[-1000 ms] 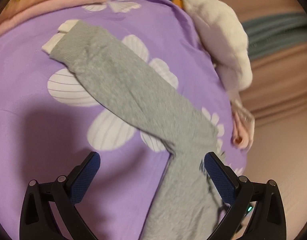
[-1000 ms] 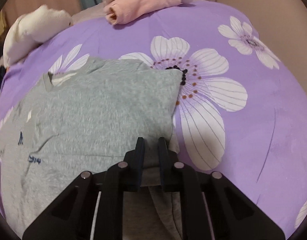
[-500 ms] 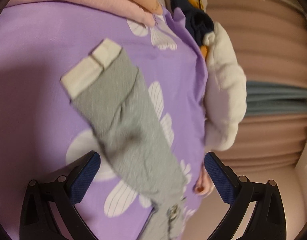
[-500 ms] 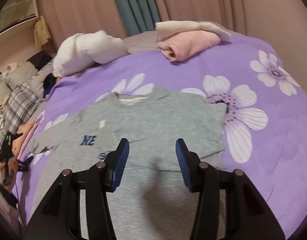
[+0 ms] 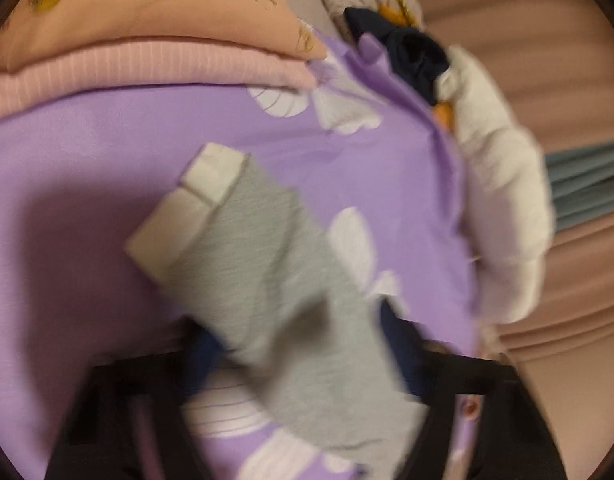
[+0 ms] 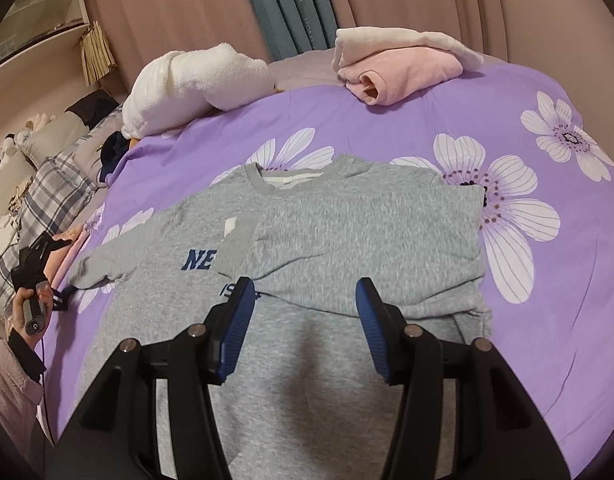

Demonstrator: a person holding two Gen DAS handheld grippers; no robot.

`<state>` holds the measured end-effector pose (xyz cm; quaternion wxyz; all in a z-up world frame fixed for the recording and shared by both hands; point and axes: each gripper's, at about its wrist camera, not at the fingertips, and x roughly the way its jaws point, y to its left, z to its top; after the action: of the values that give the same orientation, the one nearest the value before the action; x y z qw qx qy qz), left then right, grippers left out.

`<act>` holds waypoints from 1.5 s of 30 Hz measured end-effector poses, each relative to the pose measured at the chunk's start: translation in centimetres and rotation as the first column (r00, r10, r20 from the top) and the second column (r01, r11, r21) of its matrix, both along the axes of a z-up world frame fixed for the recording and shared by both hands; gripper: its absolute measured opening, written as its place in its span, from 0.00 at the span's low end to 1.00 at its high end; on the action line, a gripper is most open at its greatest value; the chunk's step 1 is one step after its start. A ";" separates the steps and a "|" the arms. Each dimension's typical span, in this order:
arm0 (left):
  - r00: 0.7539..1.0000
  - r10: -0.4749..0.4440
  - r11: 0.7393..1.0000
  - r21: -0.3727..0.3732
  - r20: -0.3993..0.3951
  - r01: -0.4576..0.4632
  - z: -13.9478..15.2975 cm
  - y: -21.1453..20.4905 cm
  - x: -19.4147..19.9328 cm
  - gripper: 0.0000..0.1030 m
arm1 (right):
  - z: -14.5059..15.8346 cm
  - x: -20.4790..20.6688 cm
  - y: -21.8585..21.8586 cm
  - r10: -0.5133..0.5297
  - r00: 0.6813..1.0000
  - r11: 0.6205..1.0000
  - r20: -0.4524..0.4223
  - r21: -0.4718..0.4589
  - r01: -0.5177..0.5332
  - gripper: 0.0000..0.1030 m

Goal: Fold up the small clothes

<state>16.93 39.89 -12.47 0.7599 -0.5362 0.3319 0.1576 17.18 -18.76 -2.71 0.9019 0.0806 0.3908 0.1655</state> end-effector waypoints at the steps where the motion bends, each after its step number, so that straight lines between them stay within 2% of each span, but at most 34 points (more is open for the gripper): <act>1: 0.999 -0.009 1.000 0.026 -0.047 0.011 -0.1 -0.2 0.3 0.29 | 0.0 -0.2 0.1 0.003 1.000 1.000 0.003 -0.009 -0.003 0.51; 2: 0.997 -0.017 0.999 0.042 -0.070 0.020 -0.1 -0.3 0.4 0.16 | -0.1 -0.3 0.1 0.004 1.000 1.000 0.005 -0.014 -0.004 0.51; 5: 0.996 -0.018 0.997 0.068 -0.093 0.024 0.2 -0.6 0.4 0.14 | -0.3 -0.7 0.0 0.004 1.000 1.000 -0.001 -0.006 -0.004 0.51; 8: 0.994 -0.052 0.986 0.152 -0.091 0.066 2.2 -2.0 0.6 0.12 | -0.5 -0.9 -0.4 -0.004 1.000 1.000 -0.012 -0.003 0.004 0.51; 10: 0.991 -0.108 0.965 0.231 -0.076 0.122 4.3 -3.7 1.1 0.12 | -0.5 -1.1 -0.7 -0.009 1.000 1.000 -0.014 0.002 0.009 0.51; 12: 0.980 -0.191 0.923 0.329 -0.059 0.200 6.9 -6.2 1.8 0.12 | -0.4 -1.3 -1.2 -0.013 1.000 1.000 -0.012 0.012 0.013 0.51; 14: 0.960 -0.275 0.858 0.439 -0.049 0.268 9.7 -9.4 2.4 0.12 | -0.4 -1.6 -1.6 -0.018 1.000 1.000 -0.013 0.026 0.018 0.52; 15: 0.945 -0.325 0.811 0.500 -0.047 0.304 11.3 -11.7 2.7 0.12 | -0.4 -1.7 -1.7 -0.019 1.000 0.999 -0.014 0.033 0.020 0.52; 17: 0.917 -0.397 0.747 0.565 -0.046 0.352 13.0 -14.9 3.1 0.12 | -0.3 -2.0 -2.0 -0.022 1.000 0.999 -0.012 0.045 0.022 0.52; 19: 0.877 -0.478 0.676 0.614 -0.056 0.407 14.3 -19.0 3.7 0.12 | -0.4 -2.3 -2.3 -0.021 1.000 0.998 -0.011 0.059 0.022 0.52; 20: 0.849 -0.524 0.638 0.629 -0.070 0.445 14.5 -21.4 4.1 0.12 | -0.4 -2.4 -2.4 -0.023 1.000 0.998 -0.013 0.065 0.024 0.53; 21: 0.830 -0.552 0.613 0.634 -0.082 0.470 14.5 -23.0 4.4 0.12 | -0.5 -2.5 -2.6 -0.025 1.000 0.997 -0.015 0.073 0.026 0.53; 22: 0.802 -0.587 0.572 0.645 -0.110 0.507 14.1 -25.5 4.8 0.12 | -0.6 -2.6 -2.8 -0.026 0.999 0.996 -0.019 0.084 0.028 0.53; 23: 0.785 -0.604 0.543 0.652 -0.135 0.530 13.6 -26.9 5.1 0.12 | -0.7 -2.6 -3.0 -0.028 0.999 0.995 -0.028 0.096 0.030 0.54; 24: 0.764 -0.622 0.505 0.658 -0.171 0.559 12.9 -28.7 5.5 0.12 | -0.9 -2.7 -3.2 -0.028 0.999 0.994 -0.034 0.105 0.032 0.54; 26: 0.703 -0.664 0.433 0.636 -0.254 0.639 10.7 -32.3 6.6 0.12 | -1.1 -2.7 -3.3 -0.027 0.999 0.993 -0.046 0.117 0.032 0.55; 27: 0.684 -0.673 0.412 0.624 -0.283 0.664 9.9 -33.4 7.0 0.13 | -1.2 -2.8 -3.4 -0.023 0.998 0.992 -0.052 0.120 0.029 0.55; 28: 0.656 -0.685 0.386 0.607 -0.316 0.695 8.8 -34.6 7.4 0.15 | -1.3 -2.9 -3.4 -0.019 0.998 0.992 -0.054 0.122 0.025 0.55; 29: 0.615 -0.703 0.348 0.581 -0.358 0.736 7.6 -36.0 7.5 0.26 | -1.4 -2.9 -3.5 -0.015 0.998 0.992 -0.056 0.122 0.022 0.56; 30: 0.592 -0.705 0.323 0.567 -0.390 0.758 6.9 -37.0 7.4 0.43 | -1.4 -2.9 -3.5 -0.012 0.998 0.993 -0.059 0.120 0.019 0.56; 31: 0.572 -0.700 0.291 0.560 -0.427 0.775 6.1 -38.0 7.2 0.51 | -1.5 -2.9 -3.7 -0.012 0.998 0.993 -0.061 0.118 0.019 0.56; 32: 0.560 -0.701 0.268 0.564 -0.443 0.781 5.8 -38.6 6.7 0.56 | -1.6 -2.9 -3.8 -0.012 0.998 0.993 -0.064 0.118 0.020 0.57; 33: 0.544 -0.707 0.244 0.566 -0.452 0.788 5.5 -39.0 6.3 0.56 | -1.6 -2.8 -3.9 -0.011 0.998 0.993 -0.067 0.120 0.019 0.57; 34: 0.532 -0.716 0.232 0.564 -0.453 0.792 5.4 -39.2 5.9 0.56 | -1.7 -2.6 -4.0 -0.009 0.997 0.992 -0.072 0.124 0.018 0.57; 36: 0.534 -0.728 0.242 0.567 -0.431 0.788 5.8 -38.7 5.0 0.57 | -1.8 -2.2 -4.0 -0.002 0.997 0.991 -0.083 0.136 0.013 0.57; 38: 0.554 -0.729 0.281 0.562 -0.402 0.778 6.2 -37.4 4.2 0.58 | -1.9 -1.7 -3.5 0.017 0.995 0.989 -0.095 0.148 -0.003 0.57; 41: 0.600 -0.727 0.368 0.548 -0.334 0.751 6.8 -34.3 3.1 0.58 | -2.0 -0.4 -1.8 0.075 0.990 0.980 -0.119 0.192 -0.051 0.57; 43: 0.646 -0.706 0.433 0.545 -0.290 0.718 7.3 -31.9 2.4 0.59 | -2.3 0.8 -0.2 0.121 0.981 0.965 -0.150 0.248 -0.081 0.57; 45: 0.694 -0.670 0.486 0.552 -0.262 0.677 7.6 -29.6 2.0 0.62 | -2.6 1.9 1.4 0.159 0.972 0.951 -0.171 0.290 -0.104 0.57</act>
<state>18.91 10.26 -4.90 0.8878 -0.0866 0.4490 -0.0512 19.07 -17.32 -5.32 0.8263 0.1964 0.4533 0.2703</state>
